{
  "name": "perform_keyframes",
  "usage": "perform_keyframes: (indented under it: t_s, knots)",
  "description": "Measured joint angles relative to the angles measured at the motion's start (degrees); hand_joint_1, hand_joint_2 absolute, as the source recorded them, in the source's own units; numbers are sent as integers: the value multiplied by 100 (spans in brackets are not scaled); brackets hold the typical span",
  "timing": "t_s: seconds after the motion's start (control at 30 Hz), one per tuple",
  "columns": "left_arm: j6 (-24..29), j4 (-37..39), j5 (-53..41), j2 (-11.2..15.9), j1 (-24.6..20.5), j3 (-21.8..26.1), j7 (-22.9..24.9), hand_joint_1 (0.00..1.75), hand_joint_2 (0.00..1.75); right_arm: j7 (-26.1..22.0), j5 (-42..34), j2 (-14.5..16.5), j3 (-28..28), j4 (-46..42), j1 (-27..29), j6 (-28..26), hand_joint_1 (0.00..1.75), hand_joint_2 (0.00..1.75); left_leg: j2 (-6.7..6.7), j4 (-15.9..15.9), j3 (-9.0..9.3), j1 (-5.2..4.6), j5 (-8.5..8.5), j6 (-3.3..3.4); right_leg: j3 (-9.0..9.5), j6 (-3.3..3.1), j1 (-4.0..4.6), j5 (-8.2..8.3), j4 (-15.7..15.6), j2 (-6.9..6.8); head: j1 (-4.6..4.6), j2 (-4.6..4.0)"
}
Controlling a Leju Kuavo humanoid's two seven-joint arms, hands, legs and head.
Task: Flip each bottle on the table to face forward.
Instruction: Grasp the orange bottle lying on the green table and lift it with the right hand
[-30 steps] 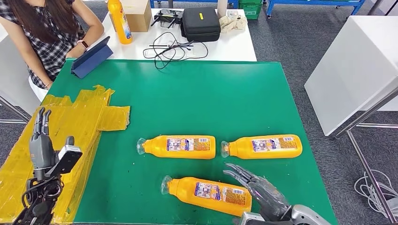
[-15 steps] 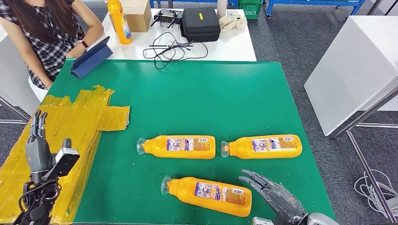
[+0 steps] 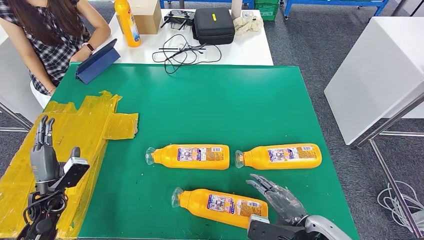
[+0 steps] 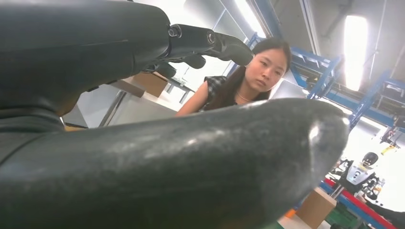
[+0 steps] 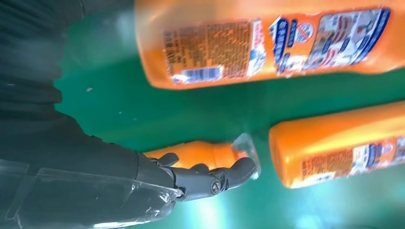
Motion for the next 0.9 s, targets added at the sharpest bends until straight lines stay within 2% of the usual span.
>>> perform_keyframes:
  t_s: [0.27, 0.5, 0.7, 0.8, 0.9]
  knots:
    - [23, 97, -25, -91, -203, -32, -1, 0, 0, -95, 76, 506, 398, 545, -220, -32, 0, 175, -3, 0, -1, 0, 0, 0, 0, 0, 0, 0, 0, -1, -1, 0]
    - [36, 161, 92, -112, -276, -98, -1, 0, 0, -346, -244, 592, 693, 1092, -679, 326, 0, 175, 2, 0, 0, 0, 1, 1, 1, 0, -2, 0, 0, 4, 1, 0]
    - [66, 217, 132, -119, -289, -127, 0, 0, 0, -367, -239, 693, 954, 1612, -1101, 406, 0, 175, 5, 0, 0, 0, 2, 2, 2, 0, -1, 1, 1, 6, 0, 0]
    - [103, 239, 208, -119, -278, -136, 0, 0, 0, -203, 35, 830, 1187, 1974, -1456, 291, 0, 175, 15, 0, 6, 4, 1, 1, 5, 0, 0, 1, 2, 15, 2, 0]
    - [120, 237, 226, -119, -199, -96, 0, 0, 0, 287, 714, 1030, 1555, 2422, -1811, 61, 0, 175, 20, -1, 20, 10, 0, 0, 16, -1, 1, 1, 1, 21, 1, 0]
